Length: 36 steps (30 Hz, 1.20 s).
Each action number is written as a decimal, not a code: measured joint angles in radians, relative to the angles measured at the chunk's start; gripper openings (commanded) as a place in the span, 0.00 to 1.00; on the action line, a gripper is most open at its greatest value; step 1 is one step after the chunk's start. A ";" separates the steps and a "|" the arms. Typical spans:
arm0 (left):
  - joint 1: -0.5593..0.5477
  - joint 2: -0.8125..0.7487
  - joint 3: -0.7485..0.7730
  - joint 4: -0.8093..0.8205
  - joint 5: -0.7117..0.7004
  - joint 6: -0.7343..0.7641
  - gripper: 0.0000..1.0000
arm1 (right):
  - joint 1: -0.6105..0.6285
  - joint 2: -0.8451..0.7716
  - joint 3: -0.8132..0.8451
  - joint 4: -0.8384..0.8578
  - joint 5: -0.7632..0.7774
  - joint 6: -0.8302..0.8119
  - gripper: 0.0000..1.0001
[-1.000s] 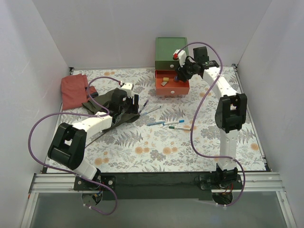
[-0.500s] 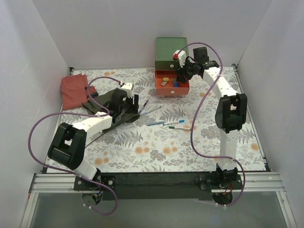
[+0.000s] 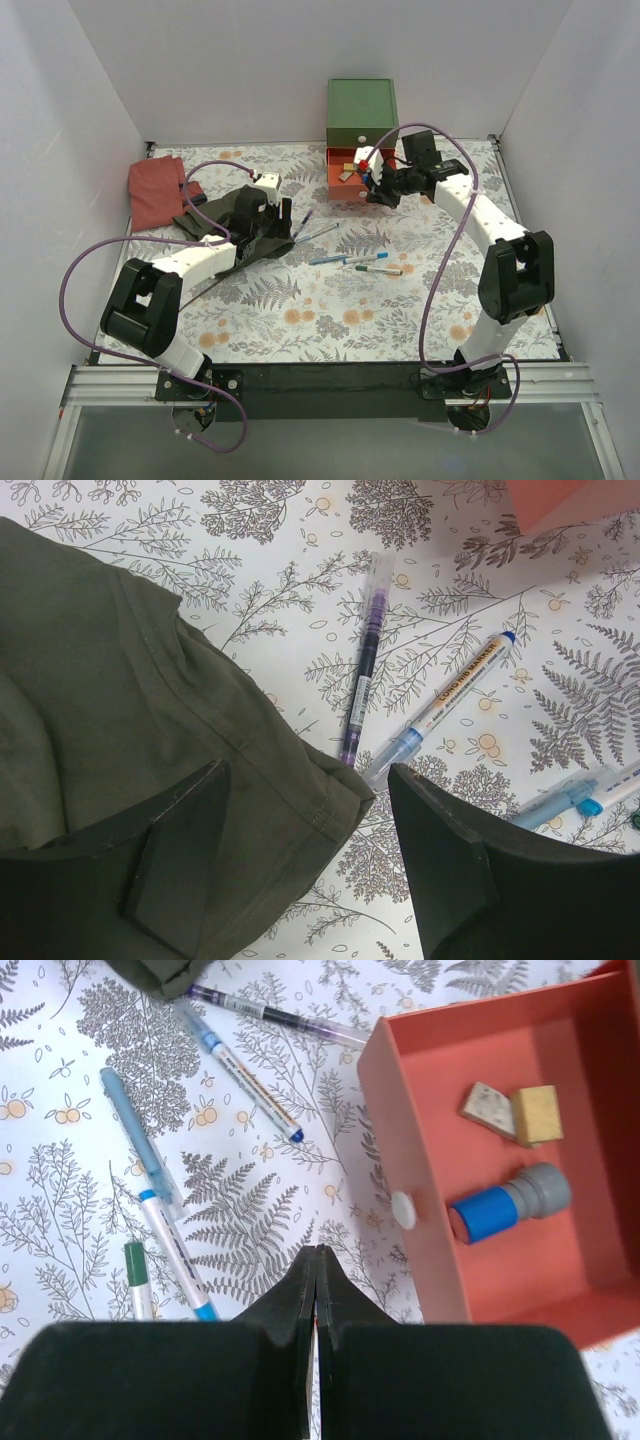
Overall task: Sort the stationery into containers
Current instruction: Close the drawer in the storage box.
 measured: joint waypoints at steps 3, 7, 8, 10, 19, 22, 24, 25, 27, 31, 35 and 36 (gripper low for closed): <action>0.000 0.000 0.000 -0.003 0.000 0.000 0.64 | 0.024 0.045 -0.001 0.004 0.021 -0.010 0.01; 0.000 0.000 0.000 -0.009 -0.002 0.000 0.64 | 0.036 0.140 0.028 0.004 0.088 -0.020 0.01; 0.000 0.000 0.000 -0.010 -0.003 0.000 0.64 | 0.038 0.161 0.040 0.004 0.103 -0.020 0.01; 0.000 0.000 0.000 -0.011 -0.004 0.000 0.64 | 0.039 0.210 0.080 0.006 0.141 -0.021 0.01; 0.000 0.000 0.000 -0.011 -0.005 0.000 0.64 | 0.036 0.318 0.258 0.068 0.268 0.008 0.01; 0.001 0.000 0.000 -0.011 -0.005 0.000 0.64 | 0.035 0.348 0.304 0.122 0.299 0.025 0.01; 0.001 0.000 0.000 -0.011 -0.005 0.000 0.64 | 0.035 0.374 0.330 0.159 0.323 0.040 0.01; 0.001 0.001 0.000 -0.011 -0.005 0.000 0.64 | 0.034 0.386 0.340 0.174 0.331 0.046 0.01; 0.001 0.002 0.002 -0.012 -0.005 0.000 0.64 | 0.033 0.418 0.367 0.201 0.350 0.063 0.01; 0.001 0.003 0.005 -0.011 -0.005 0.000 0.64 | 0.025 0.462 0.399 0.243 0.381 0.090 0.01; 0.001 0.003 0.005 -0.011 -0.005 0.000 0.64 | 0.022 0.488 0.418 0.273 0.399 0.119 0.01; 0.001 0.004 0.006 -0.011 -0.005 0.000 0.64 | 0.021 0.491 0.418 0.274 0.402 0.124 0.01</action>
